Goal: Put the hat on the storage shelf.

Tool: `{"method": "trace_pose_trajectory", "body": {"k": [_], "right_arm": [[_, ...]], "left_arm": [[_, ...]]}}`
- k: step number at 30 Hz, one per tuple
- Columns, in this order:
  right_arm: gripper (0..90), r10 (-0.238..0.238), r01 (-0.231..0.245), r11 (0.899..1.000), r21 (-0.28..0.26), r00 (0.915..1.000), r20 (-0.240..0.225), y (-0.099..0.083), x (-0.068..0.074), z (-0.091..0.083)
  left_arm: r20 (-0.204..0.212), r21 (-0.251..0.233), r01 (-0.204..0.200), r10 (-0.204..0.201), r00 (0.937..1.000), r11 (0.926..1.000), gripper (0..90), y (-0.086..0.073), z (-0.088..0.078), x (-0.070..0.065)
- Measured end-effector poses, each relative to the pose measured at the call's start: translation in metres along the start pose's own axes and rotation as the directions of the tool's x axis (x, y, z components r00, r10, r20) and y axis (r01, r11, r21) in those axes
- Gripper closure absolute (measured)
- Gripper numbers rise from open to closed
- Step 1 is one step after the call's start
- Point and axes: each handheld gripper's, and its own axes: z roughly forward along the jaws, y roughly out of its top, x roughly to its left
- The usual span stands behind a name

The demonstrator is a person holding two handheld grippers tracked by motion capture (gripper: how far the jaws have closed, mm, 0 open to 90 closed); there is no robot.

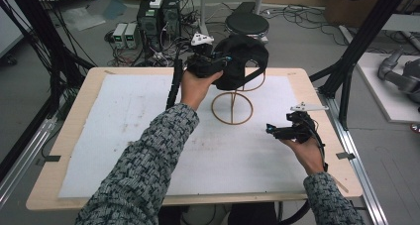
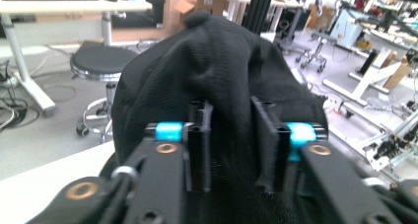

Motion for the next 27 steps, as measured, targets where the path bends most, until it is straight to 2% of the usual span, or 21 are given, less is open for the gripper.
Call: {"method": "trace_pose_trajectory", "body": {"k": [4,7,10,17,21,27], "right_arm": [[3.4,0.003,-0.003,1.0,-0.001,1.0,0.002,0.0,0.0,-0.001],[3.4,0.003,-0.003,1.0,0.0,1.0,0.001,0.0,0.0,-0.001],[3.5,0.004,-0.004,1.0,0.001,1.0,0.002,0.0,0.0,-0.002],[3.5,0.001,-0.001,1.0,0.006,1.0,0.002,0.001,0.003,-0.001],[3.4,-0.006,0.006,1.0,0.007,1.0,0.001,0.003,0.005,0.001],[3.4,-0.003,0.003,1.0,0.002,1.0,0.003,0.007,0.007,0.001]], "left_arm": [[0.002,0.021,0.001,-0.001,1.0,0.9998,60.4,-0.006,0.0,0.003],[0.017,0.021,-0.013,0.013,0.9998,0.9997,59.3,-0.008,-0.003,0.005],[0.01,0.028,-0.02,0.02,0.9998,0.9994,54.3,-0.007,-0.006,0.007],[-0.01,0.058,-0.04,0.041,0.9991,0.9975,48.0,-0.011,-0.027,0.027],[-0.06,0.116,-0.053,0.06,0.9964,0.9918,40.6,-0.02,-0.04,0.042],[-0.113,0.141,-0.039,0.055,0.9921,0.9893,40.1,-0.033,-0.067,0.067]]}}
